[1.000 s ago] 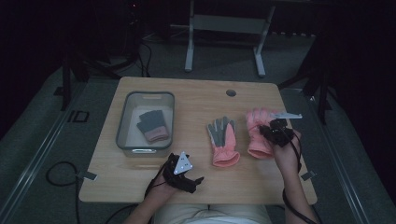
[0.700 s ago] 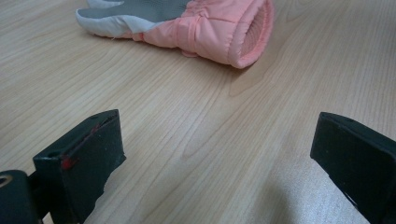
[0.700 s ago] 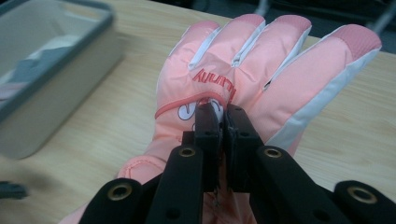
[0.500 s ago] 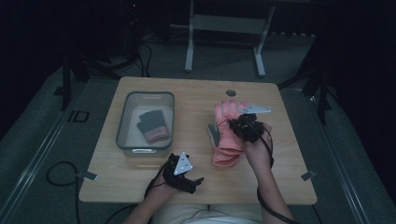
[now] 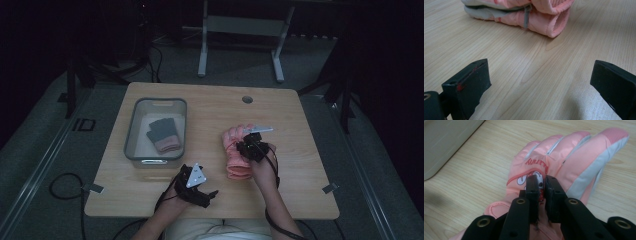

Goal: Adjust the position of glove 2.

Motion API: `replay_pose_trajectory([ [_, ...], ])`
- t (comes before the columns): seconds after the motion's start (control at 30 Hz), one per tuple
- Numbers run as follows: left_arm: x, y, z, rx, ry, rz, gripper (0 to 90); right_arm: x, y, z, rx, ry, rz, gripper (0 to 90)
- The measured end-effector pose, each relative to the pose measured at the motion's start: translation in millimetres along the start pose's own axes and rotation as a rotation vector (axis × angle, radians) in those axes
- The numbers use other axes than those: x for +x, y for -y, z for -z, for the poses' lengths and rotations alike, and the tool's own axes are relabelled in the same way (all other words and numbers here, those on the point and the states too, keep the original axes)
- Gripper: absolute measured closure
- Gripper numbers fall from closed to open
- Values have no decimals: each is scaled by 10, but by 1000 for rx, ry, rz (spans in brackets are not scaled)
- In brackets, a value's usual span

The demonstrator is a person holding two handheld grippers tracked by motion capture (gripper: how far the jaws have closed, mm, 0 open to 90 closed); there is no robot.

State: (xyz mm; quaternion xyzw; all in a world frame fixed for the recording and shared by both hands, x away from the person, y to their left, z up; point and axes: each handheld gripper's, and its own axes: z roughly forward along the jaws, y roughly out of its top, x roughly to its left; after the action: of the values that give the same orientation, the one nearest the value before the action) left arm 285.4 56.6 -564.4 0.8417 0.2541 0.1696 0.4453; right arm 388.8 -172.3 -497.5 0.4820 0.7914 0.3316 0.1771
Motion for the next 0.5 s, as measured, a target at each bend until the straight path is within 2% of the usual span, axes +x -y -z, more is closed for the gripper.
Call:
replay_pose_trajectory([
  [0.1,-1,0,0,1,0,-3,22,-7,-5,-18,0,-5,5,796],
  [0.23,4,0,0,1,4,3,22,-19,-42,23,0,-19,10,735],
  [0.43,24,-2,-2,6,20,19,22,-16,-132,216,-47,-42,35,694],
  [0.5,28,-3,-8,6,23,27,23,-28,-152,327,-75,-28,53,692],
])
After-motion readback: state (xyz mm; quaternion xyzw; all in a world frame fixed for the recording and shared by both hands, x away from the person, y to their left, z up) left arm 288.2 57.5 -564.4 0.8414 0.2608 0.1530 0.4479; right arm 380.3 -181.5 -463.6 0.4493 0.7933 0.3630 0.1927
